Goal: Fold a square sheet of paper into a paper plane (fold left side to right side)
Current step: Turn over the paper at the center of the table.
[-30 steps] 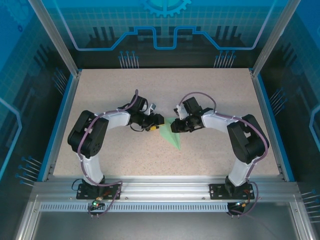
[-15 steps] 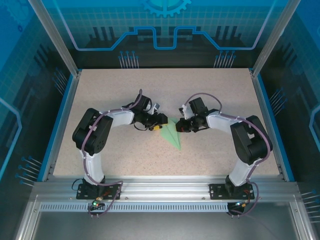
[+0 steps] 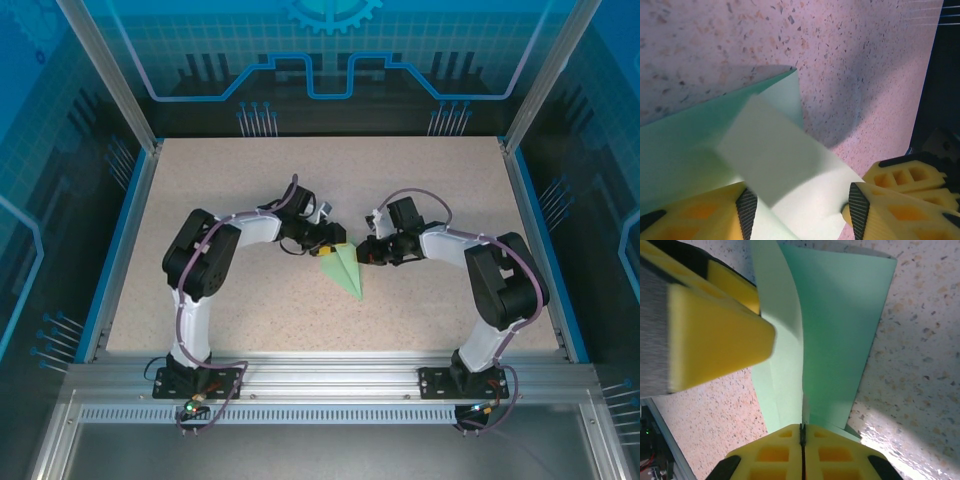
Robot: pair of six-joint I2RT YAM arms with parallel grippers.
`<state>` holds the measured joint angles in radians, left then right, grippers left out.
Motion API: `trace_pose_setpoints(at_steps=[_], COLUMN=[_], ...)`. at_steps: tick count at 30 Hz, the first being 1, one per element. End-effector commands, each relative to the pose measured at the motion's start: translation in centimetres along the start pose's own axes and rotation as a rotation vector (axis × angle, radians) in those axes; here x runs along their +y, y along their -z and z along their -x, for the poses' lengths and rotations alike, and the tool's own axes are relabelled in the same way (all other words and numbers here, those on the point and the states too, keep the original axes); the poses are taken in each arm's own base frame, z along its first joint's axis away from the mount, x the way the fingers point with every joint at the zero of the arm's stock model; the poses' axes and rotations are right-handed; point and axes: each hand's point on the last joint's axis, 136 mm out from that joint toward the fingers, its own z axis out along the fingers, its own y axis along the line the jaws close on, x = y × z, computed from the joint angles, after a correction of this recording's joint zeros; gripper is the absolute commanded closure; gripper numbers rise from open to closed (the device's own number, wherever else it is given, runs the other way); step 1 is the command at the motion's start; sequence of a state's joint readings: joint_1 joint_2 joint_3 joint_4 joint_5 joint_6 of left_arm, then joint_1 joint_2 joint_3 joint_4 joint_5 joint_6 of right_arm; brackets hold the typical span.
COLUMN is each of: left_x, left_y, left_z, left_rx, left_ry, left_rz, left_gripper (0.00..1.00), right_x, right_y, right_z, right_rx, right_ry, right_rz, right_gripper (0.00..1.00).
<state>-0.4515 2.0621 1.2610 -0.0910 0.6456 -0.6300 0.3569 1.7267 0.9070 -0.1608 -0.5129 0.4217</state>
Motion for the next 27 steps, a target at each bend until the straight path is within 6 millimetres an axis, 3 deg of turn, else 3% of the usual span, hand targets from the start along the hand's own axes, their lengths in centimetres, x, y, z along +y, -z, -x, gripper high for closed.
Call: trace_pose_setpoints(at_steps=[1, 6, 7, 16, 21, 26, 27], left_x=[-0.7, -0.9, -1.1, -2.7, -3.9, -5.1, -5.4], left_y=[-0.8, -1.0, -0.9, -0.2, 0.5, 1.7, 2.0], left_z=[-0.4, 0.0, 0.1, 1.0, 1.3, 1.7, 1.9], left_rx=[0.048, 0.044, 0.041, 0.018, -0.003, -0.030, -0.037], left_ry=[0.000, -0.011, -0.016, -0.057, -0.092, -0.130, -0.140], left_rz=[-0.021, -0.027, -0.029, -0.054, -0.072, -0.087, -0.091], left_gripper=[0.50, 0.64, 0.68, 0.91, 0.98, 1.00, 1.00], right_x=[0.0, 0.0, -0.5, -1.6, -1.9, -1.9, -1.8], right_y=[0.5, 1.1, 1.1, 4.3, 6.9, 10.1, 10.7], right_z=[0.1, 0.8, 0.1, 0.2, 0.1, -0.3, -0.4], right_rx=[-0.014, -0.040, -0.031, -0.123, -0.220, -0.335, -0.355], right_ry=[-0.022, -0.029, -0.045, -0.077, -0.112, -0.144, -0.150], right_rz=[0.035, 0.044, 0.037, -0.011, -0.013, -0.003, 0.006], right_gripper=[0.88, 0.78, 0.75, 0.43, 0.26, 0.00, 0.00])
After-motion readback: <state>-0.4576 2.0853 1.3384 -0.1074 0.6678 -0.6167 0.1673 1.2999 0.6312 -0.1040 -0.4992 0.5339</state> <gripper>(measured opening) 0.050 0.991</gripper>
